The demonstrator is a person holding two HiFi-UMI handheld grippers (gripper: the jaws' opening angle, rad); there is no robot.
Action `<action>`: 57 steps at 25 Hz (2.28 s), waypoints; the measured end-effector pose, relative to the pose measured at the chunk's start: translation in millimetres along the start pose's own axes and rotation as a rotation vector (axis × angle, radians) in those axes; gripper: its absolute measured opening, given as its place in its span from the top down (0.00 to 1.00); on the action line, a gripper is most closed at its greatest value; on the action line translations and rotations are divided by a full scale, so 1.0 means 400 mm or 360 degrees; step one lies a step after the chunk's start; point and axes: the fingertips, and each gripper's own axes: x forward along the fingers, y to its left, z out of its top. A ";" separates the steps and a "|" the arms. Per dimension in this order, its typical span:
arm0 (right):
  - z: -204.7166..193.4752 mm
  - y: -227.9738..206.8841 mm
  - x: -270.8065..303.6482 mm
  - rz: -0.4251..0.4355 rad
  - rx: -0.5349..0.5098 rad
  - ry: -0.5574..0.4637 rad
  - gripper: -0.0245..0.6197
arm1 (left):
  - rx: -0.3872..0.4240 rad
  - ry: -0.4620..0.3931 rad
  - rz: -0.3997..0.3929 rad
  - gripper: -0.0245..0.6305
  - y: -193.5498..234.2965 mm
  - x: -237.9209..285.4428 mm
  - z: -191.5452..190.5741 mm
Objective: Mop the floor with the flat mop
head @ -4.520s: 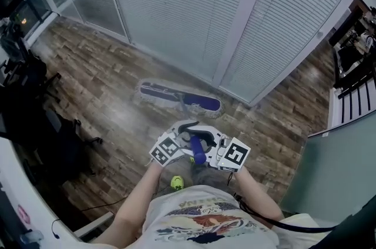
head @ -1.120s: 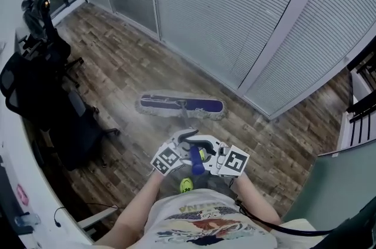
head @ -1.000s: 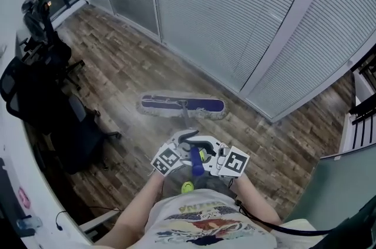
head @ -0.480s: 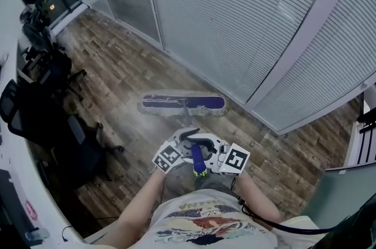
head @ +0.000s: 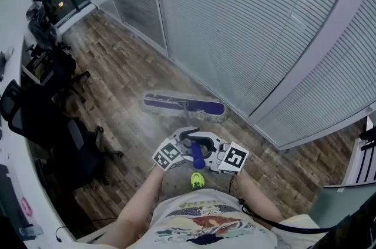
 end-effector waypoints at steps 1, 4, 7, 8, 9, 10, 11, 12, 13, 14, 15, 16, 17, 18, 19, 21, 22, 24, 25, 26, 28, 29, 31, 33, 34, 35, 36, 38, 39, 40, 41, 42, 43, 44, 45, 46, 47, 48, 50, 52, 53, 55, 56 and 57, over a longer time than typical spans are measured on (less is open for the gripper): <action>-0.003 0.004 0.000 -0.0001 0.0013 0.0012 0.60 | 0.0002 0.0002 0.0001 0.67 -0.003 -0.002 -0.002; -0.016 0.027 -0.005 0.0008 0.0032 0.0041 0.60 | 0.0002 0.0005 0.0019 0.67 -0.023 -0.008 -0.015; -0.020 0.057 -0.025 -0.0007 0.0041 0.0042 0.60 | 0.0011 0.0003 0.0024 0.67 -0.058 -0.006 -0.020; -0.020 0.074 -0.030 -0.0011 0.0042 0.0039 0.60 | 0.0016 0.0002 0.0022 0.67 -0.075 -0.011 -0.020; -0.020 0.095 -0.032 -0.0010 0.0043 0.0039 0.60 | 0.0021 0.0002 0.0022 0.67 -0.093 -0.020 -0.022; -0.021 0.119 -0.033 -0.0004 0.0043 0.0042 0.60 | 0.0026 0.0003 0.0028 0.67 -0.113 -0.030 -0.026; -0.024 0.145 -0.034 0.0006 0.0044 0.0048 0.60 | 0.0026 0.0002 0.0036 0.67 -0.135 -0.041 -0.032; -0.028 0.173 -0.038 0.0019 0.0046 0.0054 0.60 | 0.0021 -0.0001 0.0046 0.67 -0.159 -0.051 -0.039; -0.033 0.202 -0.042 0.0031 0.0048 0.0061 0.60 | 0.0014 -0.0006 0.0056 0.67 -0.184 -0.060 -0.045; -0.037 0.230 -0.045 0.0042 0.0047 0.0067 0.60 | 0.0007 -0.0014 0.0065 0.67 -0.208 -0.071 -0.052; -0.041 0.259 -0.044 0.0051 0.0044 0.0070 0.60 | 0.0001 -0.0022 0.0073 0.67 -0.232 -0.085 -0.059; -0.045 0.292 -0.039 0.0061 0.0035 0.0068 0.60 | -0.0003 -0.0028 0.0080 0.67 -0.256 -0.103 -0.068; -0.048 0.329 -0.033 0.0072 0.0023 0.0063 0.60 | -0.0008 -0.0032 0.0085 0.67 -0.285 -0.125 -0.078; -0.052 0.371 -0.029 0.0083 0.0015 0.0061 0.60 | -0.0014 -0.0036 0.0091 0.67 -0.318 -0.148 -0.089; -0.056 0.414 -0.029 0.0090 0.0020 0.0068 0.60 | -0.0019 -0.0040 0.0097 0.67 -0.354 -0.169 -0.098; -0.066 0.502 -0.032 0.0101 0.0033 0.0086 0.60 | -0.0025 -0.0050 0.0112 0.67 -0.428 -0.209 -0.116; -0.072 0.548 -0.033 0.0106 0.0034 0.0089 0.60 | -0.0024 -0.0054 0.0119 0.67 -0.466 -0.230 -0.128; -0.090 0.649 -0.032 0.0116 0.0032 0.0088 0.59 | -0.0018 -0.0053 0.0130 0.67 -0.549 -0.277 -0.158; -0.099 0.701 -0.031 0.0122 0.0027 0.0081 0.59 | -0.0017 -0.0051 0.0133 0.67 -0.594 -0.301 -0.176; -0.107 0.753 -0.031 0.0129 0.0015 0.0069 0.59 | -0.0016 -0.0050 0.0135 0.67 -0.638 -0.324 -0.193; -0.122 0.846 -0.035 0.0126 0.0022 0.0070 0.59 | -0.0016 -0.0049 0.0137 0.67 -0.719 -0.363 -0.221; -0.129 0.887 -0.037 0.0120 0.0042 0.0081 0.59 | -0.0019 -0.0048 0.0138 0.67 -0.755 -0.382 -0.231; -0.134 0.960 -0.039 0.0119 0.0062 0.0087 0.59 | -0.0024 -0.0042 0.0142 0.67 -0.818 -0.417 -0.246; -0.129 1.013 -0.042 0.0129 0.0058 0.0079 0.59 | -0.0028 -0.0037 0.0151 0.67 -0.863 -0.444 -0.248; -0.125 1.036 -0.045 0.0138 0.0058 0.0074 0.59 | -0.0035 -0.0038 0.0158 0.67 -0.884 -0.454 -0.249; -0.123 1.062 -0.049 0.0148 0.0061 0.0073 0.59 | -0.0046 -0.0039 0.0166 0.67 -0.907 -0.463 -0.251; -0.122 1.089 -0.054 0.0161 0.0062 0.0075 0.59 | -0.0060 -0.0041 0.0175 0.67 -0.932 -0.472 -0.254; -0.114 1.142 -0.065 0.0201 0.0035 0.0066 0.59 | -0.0085 -0.0043 0.0195 0.67 -0.982 -0.490 -0.255; -0.107 1.166 -0.072 0.0221 0.0014 0.0057 0.59 | -0.0092 -0.0042 0.0205 0.67 -1.006 -0.498 -0.252; -0.100 1.189 -0.082 0.0234 0.0014 0.0054 0.59 | -0.0096 -0.0037 0.0214 0.67 -1.029 -0.503 -0.247; -0.095 1.210 -0.095 0.0240 0.0031 0.0059 0.59 | -0.0099 -0.0033 0.0223 0.67 -1.052 -0.506 -0.243; -0.091 1.231 -0.109 0.0247 0.0043 0.0065 0.59 | -0.0105 -0.0030 0.0232 0.67 -1.076 -0.507 -0.238; -0.087 1.252 -0.125 0.0259 0.0046 0.0067 0.59 | -0.0115 -0.0030 0.0241 0.67 -1.102 -0.505 -0.235; -0.083 1.274 -0.144 0.0272 0.0052 0.0065 0.59 | -0.0125 -0.0030 0.0252 0.67 -1.130 -0.502 -0.232; -0.080 1.298 -0.165 0.0285 0.0065 0.0056 0.59 | -0.0132 -0.0029 0.0262 0.67 -1.160 -0.498 -0.230; -0.078 1.322 -0.185 0.0295 0.0082 0.0042 0.59 | -0.0132 -0.0026 0.0272 0.67 -1.189 -0.494 -0.230; -0.079 1.346 -0.204 0.0300 0.0094 0.0033 0.59 | -0.0126 -0.0022 0.0280 0.67 -1.217 -0.490 -0.233; -0.085 1.367 -0.221 0.0301 0.0089 0.0040 0.59 | -0.0118 -0.0018 0.0285 0.67 -1.242 -0.486 -0.238; -0.101 1.404 -0.253 0.0305 0.0057 0.0064 0.59 | -0.0104 -0.0009 0.0291 0.67 -1.289 -0.476 -0.252; -0.106 1.435 -0.282 0.0318 0.0031 0.0048 0.59 | -0.0100 -0.0001 0.0295 0.67 -1.330 -0.466 -0.259; -0.106 1.447 -0.293 0.0327 0.0015 0.0036 0.59 | -0.0101 -0.0001 0.0298 0.67 -1.346 -0.462 -0.259; -0.111 1.467 -0.310 0.0343 -0.0004 0.0045 0.59 | -0.0105 -0.0005 0.0307 0.67 -1.369 -0.458 -0.260; -0.117 1.476 -0.315 0.0350 -0.0012 0.0057 0.59 | -0.0106 -0.0007 0.0311 0.67 -1.379 -0.458 -0.264; -0.123 1.485 -0.317 0.0356 -0.0023 0.0064 0.59 | -0.0105 -0.0009 0.0313 0.67 -1.387 -0.459 -0.269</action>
